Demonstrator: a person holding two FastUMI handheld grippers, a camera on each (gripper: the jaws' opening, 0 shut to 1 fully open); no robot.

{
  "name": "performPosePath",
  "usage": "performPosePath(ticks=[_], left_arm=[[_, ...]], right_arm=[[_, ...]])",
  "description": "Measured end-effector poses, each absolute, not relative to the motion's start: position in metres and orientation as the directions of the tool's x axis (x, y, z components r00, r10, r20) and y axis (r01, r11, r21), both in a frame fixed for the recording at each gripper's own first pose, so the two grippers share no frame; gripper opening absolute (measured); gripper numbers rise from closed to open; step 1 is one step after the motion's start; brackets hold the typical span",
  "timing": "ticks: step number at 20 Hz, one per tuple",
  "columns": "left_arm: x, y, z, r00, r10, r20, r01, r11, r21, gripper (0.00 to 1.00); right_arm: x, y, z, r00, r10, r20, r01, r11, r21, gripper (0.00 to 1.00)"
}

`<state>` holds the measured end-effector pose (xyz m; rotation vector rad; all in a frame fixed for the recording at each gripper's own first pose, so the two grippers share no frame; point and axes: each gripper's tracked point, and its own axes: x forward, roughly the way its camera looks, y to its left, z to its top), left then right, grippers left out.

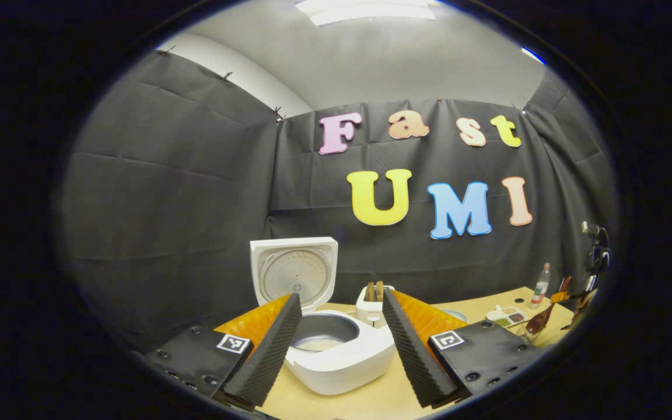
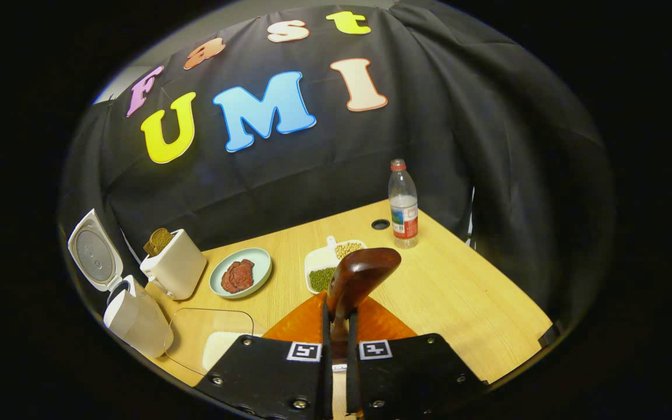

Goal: Close the left gripper, press the button to open the rice cooker; take a wooden spoon from the chopstick holder with the right hand, scoop a spoonful of rice and pour it into the rice cooker, then put the wooden spoon back into the chopstick holder.

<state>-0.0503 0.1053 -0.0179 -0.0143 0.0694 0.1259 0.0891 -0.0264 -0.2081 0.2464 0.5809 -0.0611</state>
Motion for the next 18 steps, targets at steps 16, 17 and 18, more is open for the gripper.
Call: performPosePath(ticks=[16,17,18], left_arm=[[-0.043,0.174,-0.043,0.992,0.091,-0.087,-0.096,0.994,-0.045,0.96],[-0.043,0.178,-0.044,0.992,0.093,-0.089,-0.097,0.994,-0.044,0.96],[-0.042,0.182,-0.046,0.991,0.094,-0.093,-0.099,0.994,-0.043,0.96]], right_arm=[[0.070,0.104,-0.168,0.875,0.135,-0.465,-0.018,0.969,0.247,0.10],[0.069,0.112,-0.175,0.868,0.140,-0.476,-0.023,0.970,0.244,0.10],[0.067,0.119,-0.182,0.860,0.145,-0.489,-0.028,0.971,0.238,0.10]])
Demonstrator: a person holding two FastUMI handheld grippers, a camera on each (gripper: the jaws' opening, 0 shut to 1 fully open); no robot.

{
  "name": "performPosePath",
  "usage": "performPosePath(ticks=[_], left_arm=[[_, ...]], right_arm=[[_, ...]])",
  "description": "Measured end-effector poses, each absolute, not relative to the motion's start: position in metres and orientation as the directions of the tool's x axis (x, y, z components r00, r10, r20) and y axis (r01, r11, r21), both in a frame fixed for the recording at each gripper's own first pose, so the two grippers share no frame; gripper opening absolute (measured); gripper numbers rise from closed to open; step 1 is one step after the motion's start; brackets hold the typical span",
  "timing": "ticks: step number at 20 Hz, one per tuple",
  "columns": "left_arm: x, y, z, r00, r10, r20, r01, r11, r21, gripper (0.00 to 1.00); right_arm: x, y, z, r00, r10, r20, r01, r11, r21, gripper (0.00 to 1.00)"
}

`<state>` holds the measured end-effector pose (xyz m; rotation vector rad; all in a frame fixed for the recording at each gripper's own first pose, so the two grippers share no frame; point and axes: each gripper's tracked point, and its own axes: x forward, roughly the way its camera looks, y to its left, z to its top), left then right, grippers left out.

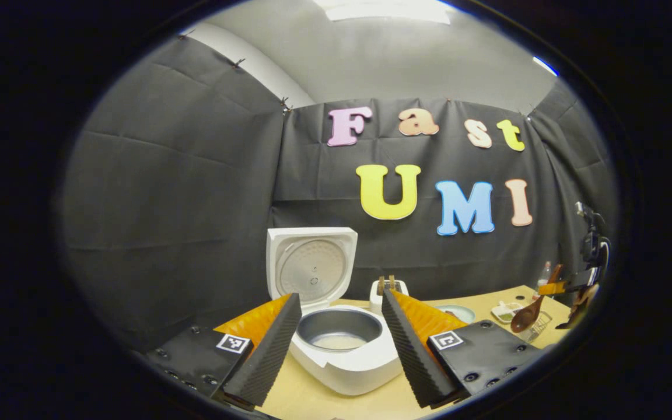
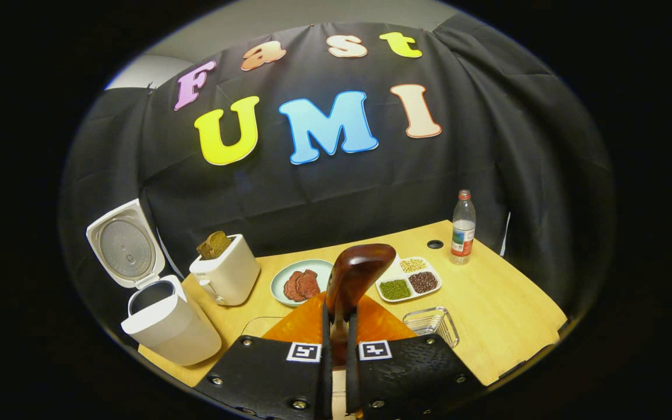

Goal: Close the left gripper, press the button to open the rice cooker; take a wooden spoon from the chopstick holder with the right hand, scoop a spoonful of rice and pour it into the rice cooker, then put the wooden spoon back into the chopstick holder.

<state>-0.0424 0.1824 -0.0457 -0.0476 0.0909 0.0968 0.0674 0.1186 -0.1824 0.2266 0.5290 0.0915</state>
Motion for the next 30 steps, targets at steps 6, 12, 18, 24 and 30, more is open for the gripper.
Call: performPosePath(ticks=[6,12,18,24,30], left_arm=[[-0.050,0.207,-0.055,0.989,0.106,-0.108,-0.109,0.994,-0.024,1.00],[-0.057,0.232,-0.063,0.983,0.139,-0.120,-0.143,0.990,-0.021,1.00],[-0.065,0.248,-0.071,0.976,0.169,-0.138,-0.175,0.984,-0.034,0.92],[-0.072,0.252,-0.069,0.976,0.176,-0.131,-0.180,0.983,-0.020,0.92],[-0.076,0.252,-0.066,0.975,0.175,-0.135,-0.178,0.984,-0.010,0.96]], right_arm=[[0.058,0.161,-0.229,0.805,0.176,-0.567,-0.062,0.975,0.214,0.09],[0.052,0.191,-0.261,0.754,0.192,-0.628,-0.087,0.977,0.195,0.09],[0.042,0.229,-0.267,0.717,0.265,-0.645,-0.143,0.961,0.237,0.10],[0.037,0.236,-0.269,0.694,0.337,-0.636,-0.030,0.896,0.442,0.10],[0.044,0.197,-0.278,0.704,0.372,-0.605,0.218,0.698,0.682,0.10]])
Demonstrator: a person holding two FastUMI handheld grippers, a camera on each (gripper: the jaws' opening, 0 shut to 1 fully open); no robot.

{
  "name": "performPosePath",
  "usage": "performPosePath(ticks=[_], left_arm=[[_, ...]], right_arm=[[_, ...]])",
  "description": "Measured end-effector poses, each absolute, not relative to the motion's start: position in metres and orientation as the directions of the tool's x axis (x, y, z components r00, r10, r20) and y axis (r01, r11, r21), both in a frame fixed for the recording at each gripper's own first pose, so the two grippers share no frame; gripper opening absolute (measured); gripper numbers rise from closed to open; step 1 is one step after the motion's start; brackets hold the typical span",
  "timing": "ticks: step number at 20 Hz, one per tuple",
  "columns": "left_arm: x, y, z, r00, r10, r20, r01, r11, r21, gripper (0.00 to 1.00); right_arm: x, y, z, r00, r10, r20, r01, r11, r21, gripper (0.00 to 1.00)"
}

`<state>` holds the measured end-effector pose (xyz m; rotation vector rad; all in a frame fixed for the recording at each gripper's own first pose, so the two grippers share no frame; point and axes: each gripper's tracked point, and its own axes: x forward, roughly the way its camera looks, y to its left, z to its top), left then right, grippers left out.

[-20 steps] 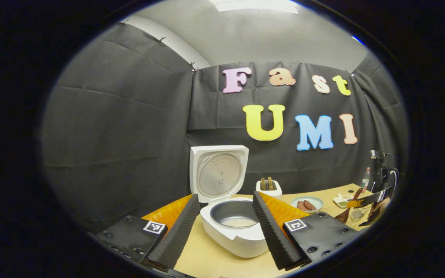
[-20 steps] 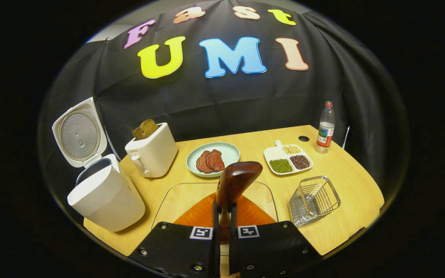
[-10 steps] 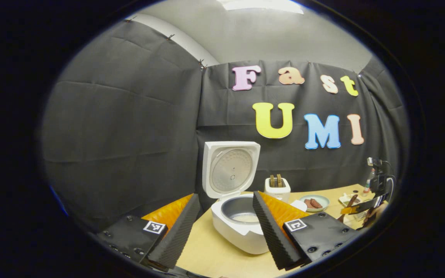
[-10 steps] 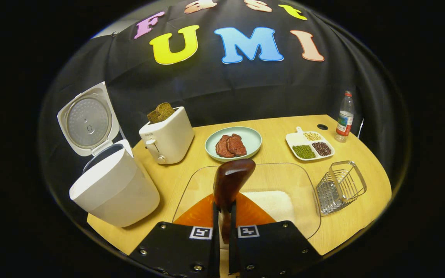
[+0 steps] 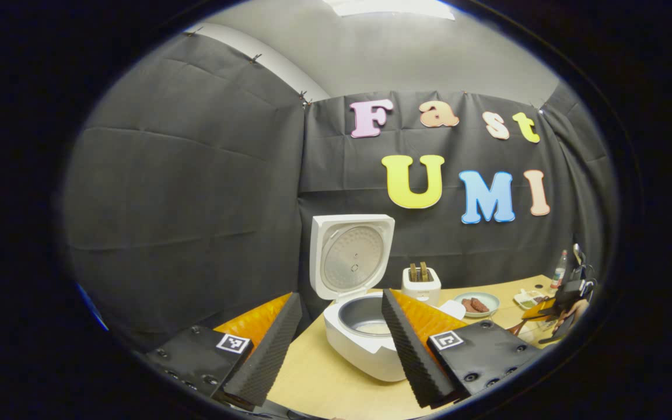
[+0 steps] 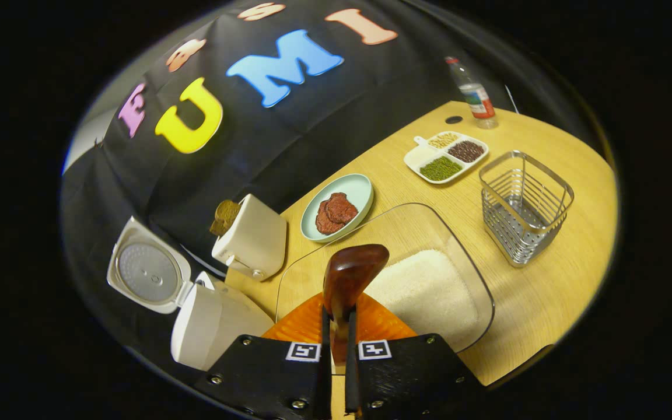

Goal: Close the left gripper, press the button to open the rice cooker; take a wooden spoon from the chopstick holder with the right hand, scoop a spoonful of rice and pour it into the rice cooker, then put the wooden spoon back into the chopstick holder.

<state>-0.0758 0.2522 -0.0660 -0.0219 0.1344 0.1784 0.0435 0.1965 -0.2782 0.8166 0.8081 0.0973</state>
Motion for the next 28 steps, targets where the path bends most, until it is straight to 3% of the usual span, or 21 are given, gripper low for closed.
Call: performPosePath(ticks=[1,2,5,11,13,14,19,20,28], left_arm=[[-0.075,0.251,-0.065,0.976,0.175,-0.133,-0.177,0.984,-0.007,1.00],[-0.074,0.250,-0.063,0.976,0.172,-0.133,-0.174,0.985,-0.008,0.96],[-0.073,0.241,-0.062,0.979,0.158,-0.132,-0.160,0.987,-0.008,1.00],[-0.067,0.223,-0.058,0.985,0.122,-0.121,-0.123,0.992,-0.006,0.96],[-0.067,0.223,-0.058,0.986,0.119,-0.118,-0.121,0.993,-0.009,0.92],[-0.068,0.223,-0.057,0.986,0.119,-0.119,-0.121,0.993,-0.010,0.96],[-0.071,0.236,-0.059,0.982,0.145,-0.124,-0.147,0.989,-0.004,1.00],[-0.071,0.240,-0.063,0.980,0.152,-0.130,-0.154,0.988,-0.005,0.96],[-0.090,0.274,-0.075,0.961,0.231,-0.154,-0.236,0.972,-0.018,0.99]], right_arm=[[0.044,0.188,-0.276,0.714,0.369,-0.595,0.242,0.667,0.704,0.09],[0.047,0.179,-0.274,0.723,0.361,-0.588,0.257,0.650,0.715,0.09],[0.052,0.159,-0.262,0.749,0.357,-0.558,0.286,0.586,0.759,0.09],[0.065,0.151,-0.215,0.790,0.438,-0.429,0.288,0.353,0.890,0.09],[0.070,0.158,-0.202,0.795,0.454,-0.402,0.265,0.336,0.904,0.10],[0.074,0.162,-0.194,0.797,0.461,-0.391,0.254,0.331,0.909,0.10],[0.087,0.205,-0.151,0.791,0.521,-0.321,0.154,0.338,0.928,0.09],[0.090,0.213,-0.143,0.791,0.527,-0.310,0.138,0.340,0.930,0.09],[0.107,0.306,-0.099,0.741,0.626,-0.245,-0.010,0.375,0.927,0.09]])
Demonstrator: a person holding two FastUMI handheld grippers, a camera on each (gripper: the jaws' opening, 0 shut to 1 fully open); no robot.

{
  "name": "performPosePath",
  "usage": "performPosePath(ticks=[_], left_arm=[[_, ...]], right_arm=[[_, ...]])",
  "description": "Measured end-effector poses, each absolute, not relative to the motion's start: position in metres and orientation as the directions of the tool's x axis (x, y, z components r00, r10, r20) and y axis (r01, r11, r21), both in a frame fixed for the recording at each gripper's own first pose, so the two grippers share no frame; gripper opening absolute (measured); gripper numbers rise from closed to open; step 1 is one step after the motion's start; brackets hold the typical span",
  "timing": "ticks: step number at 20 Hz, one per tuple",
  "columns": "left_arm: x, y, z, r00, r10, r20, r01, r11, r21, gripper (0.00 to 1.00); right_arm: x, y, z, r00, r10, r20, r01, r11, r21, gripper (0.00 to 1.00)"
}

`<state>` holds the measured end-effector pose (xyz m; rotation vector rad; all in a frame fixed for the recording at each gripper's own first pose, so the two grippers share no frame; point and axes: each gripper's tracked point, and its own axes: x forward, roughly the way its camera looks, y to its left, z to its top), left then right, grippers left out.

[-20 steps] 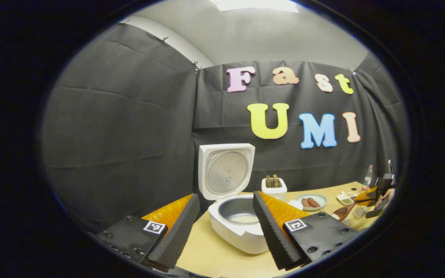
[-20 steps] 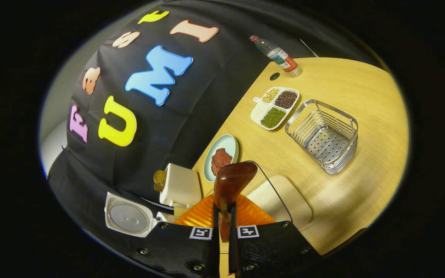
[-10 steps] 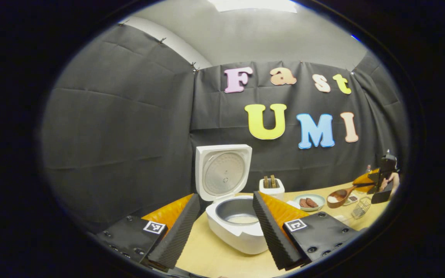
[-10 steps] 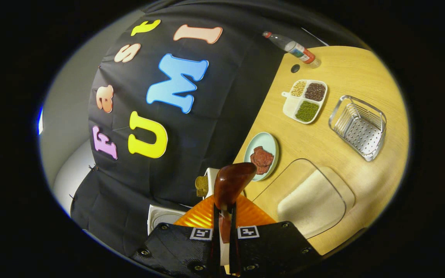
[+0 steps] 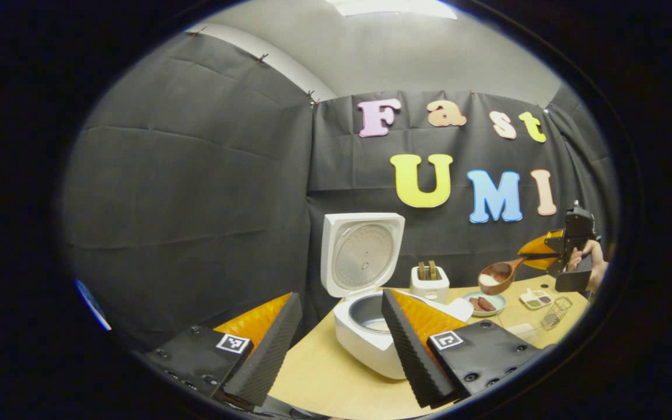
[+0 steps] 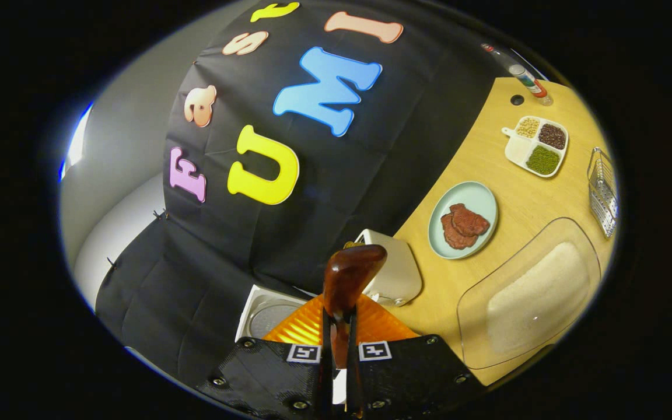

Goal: Close the left gripper, press the button to open the rice cooker; take a wooden spoon from the chopstick holder with the right hand, scoop a spoonful of rice and pour it into the rice cooker, then put the wooden spoon back into the chopstick holder.

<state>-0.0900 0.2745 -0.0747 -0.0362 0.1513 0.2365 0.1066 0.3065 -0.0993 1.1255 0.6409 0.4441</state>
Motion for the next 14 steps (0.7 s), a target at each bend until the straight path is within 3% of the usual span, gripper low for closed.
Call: performPosePath(ticks=[10,14], left_arm=[[-0.137,0.322,-0.097,0.909,0.363,-0.206,-0.373,0.928,-0.011,1.00],[-0.155,0.338,-0.101,0.885,0.411,-0.219,-0.421,0.907,0.003,1.00]], right_arm=[[0.106,0.433,-0.104,0.635,0.729,-0.257,-0.123,0.424,0.897,0.09],[0.103,0.472,-0.114,0.610,0.738,-0.287,-0.210,0.500,0.840,0.09]])
